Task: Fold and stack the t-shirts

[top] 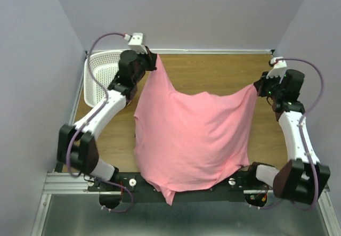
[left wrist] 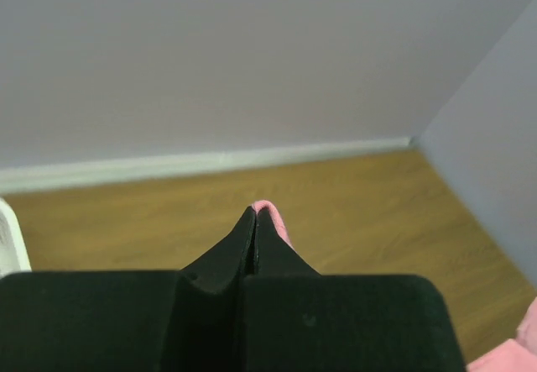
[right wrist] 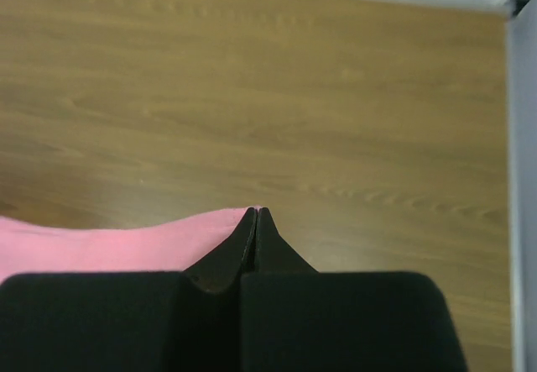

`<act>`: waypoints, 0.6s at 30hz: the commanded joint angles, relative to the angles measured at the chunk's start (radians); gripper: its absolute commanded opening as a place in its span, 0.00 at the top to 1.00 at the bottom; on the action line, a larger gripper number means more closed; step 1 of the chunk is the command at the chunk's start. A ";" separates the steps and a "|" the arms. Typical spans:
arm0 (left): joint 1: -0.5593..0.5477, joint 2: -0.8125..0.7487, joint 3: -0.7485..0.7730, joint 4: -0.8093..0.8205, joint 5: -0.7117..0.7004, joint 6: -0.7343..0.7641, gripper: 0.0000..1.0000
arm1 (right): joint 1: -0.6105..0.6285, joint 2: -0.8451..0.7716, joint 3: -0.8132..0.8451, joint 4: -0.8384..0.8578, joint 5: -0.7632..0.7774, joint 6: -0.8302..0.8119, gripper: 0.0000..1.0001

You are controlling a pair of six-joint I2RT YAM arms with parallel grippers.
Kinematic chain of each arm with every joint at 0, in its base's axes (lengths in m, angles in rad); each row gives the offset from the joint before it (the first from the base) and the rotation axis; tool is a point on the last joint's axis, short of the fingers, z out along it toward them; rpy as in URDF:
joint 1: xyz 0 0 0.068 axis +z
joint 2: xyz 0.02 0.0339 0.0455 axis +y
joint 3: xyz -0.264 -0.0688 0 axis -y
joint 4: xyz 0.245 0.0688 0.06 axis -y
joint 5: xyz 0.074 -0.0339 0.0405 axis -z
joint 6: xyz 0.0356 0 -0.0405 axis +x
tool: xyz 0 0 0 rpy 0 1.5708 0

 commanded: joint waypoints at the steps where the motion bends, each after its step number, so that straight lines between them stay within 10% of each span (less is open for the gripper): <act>1: 0.013 0.241 0.017 0.060 0.064 -0.058 1.00 | 0.007 0.147 -0.081 0.290 -0.049 -0.029 1.00; 8: 0.034 0.731 0.398 -0.133 0.062 -0.090 1.00 | -0.002 0.611 0.056 0.398 -0.029 -0.048 0.99; 18: 0.092 0.882 0.625 -0.224 -0.036 -0.107 1.00 | -0.024 0.835 0.195 0.483 0.048 -0.024 0.99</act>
